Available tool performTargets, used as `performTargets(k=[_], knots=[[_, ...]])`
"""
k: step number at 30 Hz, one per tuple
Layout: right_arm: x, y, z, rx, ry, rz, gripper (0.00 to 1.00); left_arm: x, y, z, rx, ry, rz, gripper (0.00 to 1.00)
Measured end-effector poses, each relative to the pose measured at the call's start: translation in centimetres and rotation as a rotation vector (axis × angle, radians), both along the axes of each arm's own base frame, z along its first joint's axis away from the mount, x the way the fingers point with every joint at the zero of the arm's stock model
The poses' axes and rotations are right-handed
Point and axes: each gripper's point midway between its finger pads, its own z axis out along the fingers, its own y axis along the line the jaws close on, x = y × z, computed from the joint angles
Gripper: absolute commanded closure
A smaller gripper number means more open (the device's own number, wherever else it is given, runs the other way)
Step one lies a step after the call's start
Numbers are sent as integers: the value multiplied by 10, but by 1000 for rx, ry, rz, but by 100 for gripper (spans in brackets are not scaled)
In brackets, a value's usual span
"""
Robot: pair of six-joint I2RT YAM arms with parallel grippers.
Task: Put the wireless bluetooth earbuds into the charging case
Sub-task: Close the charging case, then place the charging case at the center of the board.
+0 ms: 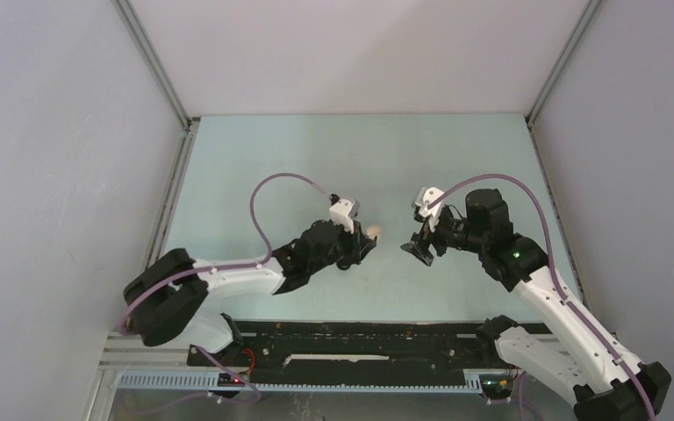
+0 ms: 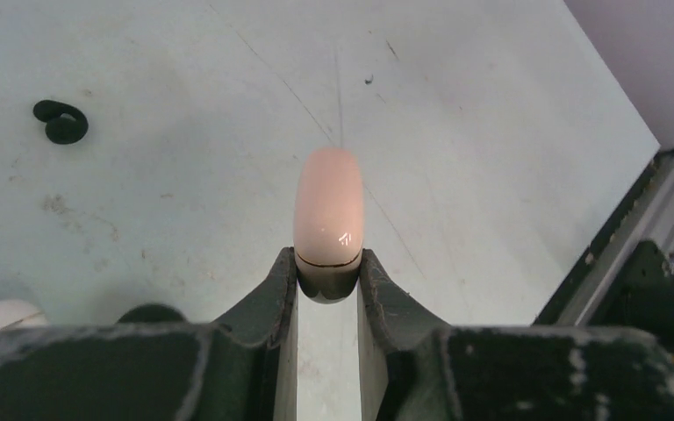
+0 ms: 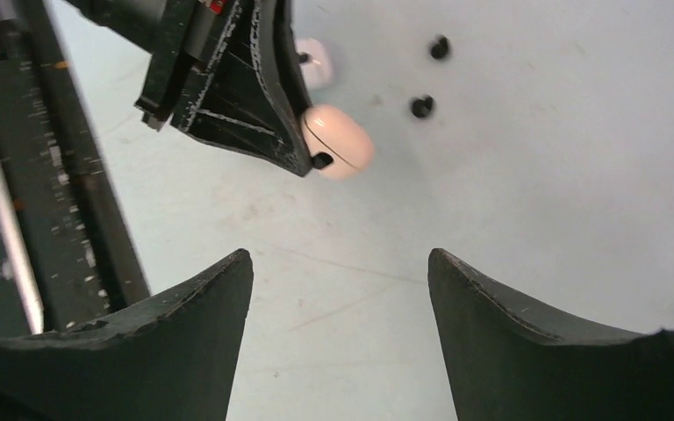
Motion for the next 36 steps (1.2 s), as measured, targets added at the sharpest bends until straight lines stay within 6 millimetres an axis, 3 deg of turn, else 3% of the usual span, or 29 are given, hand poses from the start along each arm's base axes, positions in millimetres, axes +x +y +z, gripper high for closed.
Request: performTargets(k=[8, 17, 21, 28, 36], knots=[[43, -37, 2, -2, -9, -278, 24, 46, -50, -20, -12, 252, -1, 80], [56, -50, 2, -9, -22, -355, 24, 45, -84, -70, -12, 499, -67, 74], [58, -51, -2, -19, -11, -361, 24, 39, -81, -88, 6, 584, -55, 66], [60, -51, -10, -34, 10, -361, 24, 41, -69, -96, 29, 630, -26, 49], [62, -51, -17, -48, 27, -363, 24, 38, -49, -92, 71, 629, 14, 46]])
